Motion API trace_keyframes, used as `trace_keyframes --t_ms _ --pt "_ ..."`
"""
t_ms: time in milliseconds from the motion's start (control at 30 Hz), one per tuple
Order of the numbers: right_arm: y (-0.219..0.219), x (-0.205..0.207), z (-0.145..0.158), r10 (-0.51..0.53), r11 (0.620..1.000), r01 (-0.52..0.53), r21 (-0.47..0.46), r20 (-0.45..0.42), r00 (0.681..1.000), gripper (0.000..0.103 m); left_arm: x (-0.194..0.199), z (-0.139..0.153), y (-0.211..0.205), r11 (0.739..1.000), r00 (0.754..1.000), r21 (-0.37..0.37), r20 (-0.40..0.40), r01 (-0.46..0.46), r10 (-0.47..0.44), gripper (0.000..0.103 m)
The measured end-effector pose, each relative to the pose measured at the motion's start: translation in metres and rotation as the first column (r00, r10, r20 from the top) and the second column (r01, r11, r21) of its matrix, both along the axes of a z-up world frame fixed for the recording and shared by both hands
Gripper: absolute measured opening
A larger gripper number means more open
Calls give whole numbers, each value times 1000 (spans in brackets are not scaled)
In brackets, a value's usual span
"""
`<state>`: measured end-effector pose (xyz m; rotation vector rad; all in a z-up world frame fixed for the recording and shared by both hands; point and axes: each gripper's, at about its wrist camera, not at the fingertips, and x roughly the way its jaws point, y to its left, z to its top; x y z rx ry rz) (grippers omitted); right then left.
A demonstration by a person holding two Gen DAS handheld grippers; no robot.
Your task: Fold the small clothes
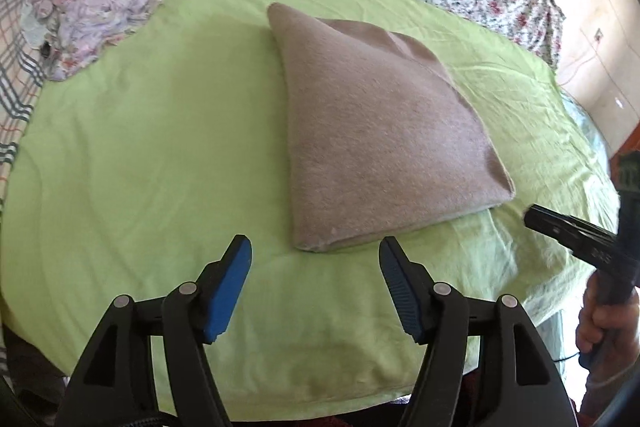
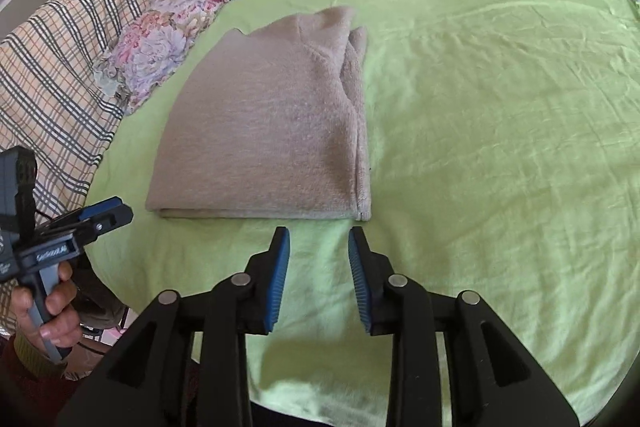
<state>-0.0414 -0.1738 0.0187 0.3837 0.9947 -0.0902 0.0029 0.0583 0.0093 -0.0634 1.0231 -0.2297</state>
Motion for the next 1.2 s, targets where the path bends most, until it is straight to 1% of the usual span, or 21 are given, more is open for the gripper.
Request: trace_keyframes --t_ms 67,133,167,233,267,367,400,533,733,1033,1200 --pt "3 0 4 6 1000 -6 -6 11 1000 40 2 4 -1 1000 1000 29 6 -5 5 70" --pt "7 0 7 13 1000 -13 -16 17 1000 45 5 8 -5 996 1000 91 17 -17 15 72" --pt "9 0 8 16 1000 -15 -20 20 1000 49 4 11 -7 991 999 131 32 -25 21 74" --pt "11 1 9 26 999 -26 -24 26 999 53 2 14 -9 984 998 174 50 -36 28 80" --pt "14 1 9 33 999 -33 -25 25 999 55 0 16 -10 979 998 198 61 -45 33 81" --pt "20 3 8 61 997 -60 -46 13 998 60 -5 15 -10 971 997 234 71 -51 35 83" --pt "22 3 7 69 996 -69 -52 9 998 62 -6 14 -9 969 997 240 68 -51 36 83" --pt "28 6 6 95 994 -95 -60 -2 996 64 -5 7 -4 965 998 255 52 -55 43 83" --pt "32 16 10 117 990 -117 -83 0 993 65 3 8 1 967 997 249 53 -62 51 83" --pt "26 45 23 141 983 -136 -120 31 990 68 21 21 -5 970 994 233 98 -70 48 83" --pt "21 56 27 144 983 -138 -119 46 988 68 31 27 -9 972 993 228 113 -64 39 83"
